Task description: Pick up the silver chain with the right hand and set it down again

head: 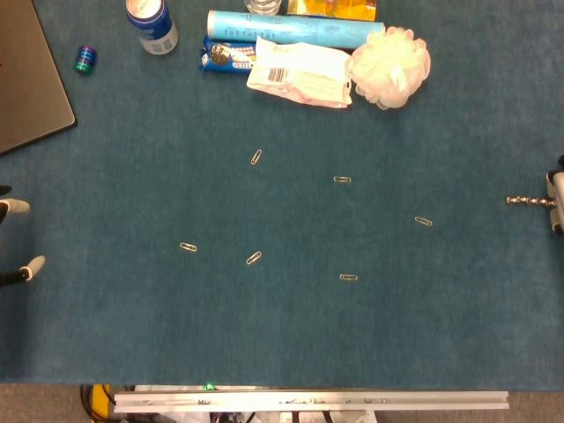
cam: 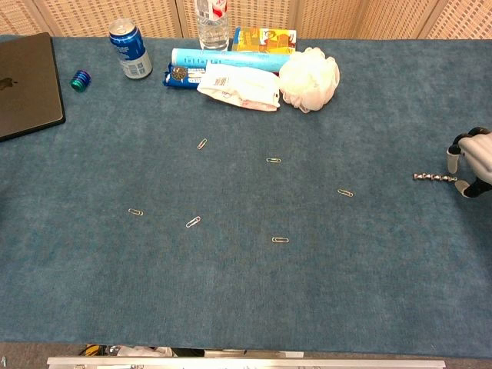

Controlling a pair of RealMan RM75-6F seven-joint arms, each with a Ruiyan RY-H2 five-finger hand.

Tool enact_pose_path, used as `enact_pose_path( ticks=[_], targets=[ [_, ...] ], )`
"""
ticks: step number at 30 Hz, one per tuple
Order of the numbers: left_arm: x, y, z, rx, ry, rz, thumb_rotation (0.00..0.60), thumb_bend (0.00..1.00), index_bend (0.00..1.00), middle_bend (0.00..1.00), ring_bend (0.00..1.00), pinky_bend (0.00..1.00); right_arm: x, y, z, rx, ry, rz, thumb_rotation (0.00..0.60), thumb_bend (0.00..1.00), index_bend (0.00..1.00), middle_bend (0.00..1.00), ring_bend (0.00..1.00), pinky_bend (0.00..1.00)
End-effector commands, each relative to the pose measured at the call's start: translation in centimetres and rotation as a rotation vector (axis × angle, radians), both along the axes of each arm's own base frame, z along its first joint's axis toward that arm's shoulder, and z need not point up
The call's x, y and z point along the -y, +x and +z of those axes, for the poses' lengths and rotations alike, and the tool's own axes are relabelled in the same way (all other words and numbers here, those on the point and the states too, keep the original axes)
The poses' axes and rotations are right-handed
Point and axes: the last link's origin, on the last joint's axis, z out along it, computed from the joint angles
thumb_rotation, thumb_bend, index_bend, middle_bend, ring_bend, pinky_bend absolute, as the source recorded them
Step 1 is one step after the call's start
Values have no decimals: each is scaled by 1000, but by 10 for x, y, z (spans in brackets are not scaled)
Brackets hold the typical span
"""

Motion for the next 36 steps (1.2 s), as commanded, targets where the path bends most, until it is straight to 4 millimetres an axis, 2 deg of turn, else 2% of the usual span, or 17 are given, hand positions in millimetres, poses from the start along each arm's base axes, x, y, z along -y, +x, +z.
enact_pose_path(
  ticks=[1,5,36],
  targets=[
    [0,-1,0,1,0,2,600,110,319,203,216,480,0,0,-1,1,-2,-1,600,299,471,230,104,247],
    [1,-1,0,1,2,2,600,110,319,203,217,480,1,1,0,2,-12,-2,600,252,471,230,104,247],
    [2,-5,-1,13,1,10,600,110,319,203,217,480,9,8,-6,-27,-2,-19,600,251,472,230,104,247]
  ],
)
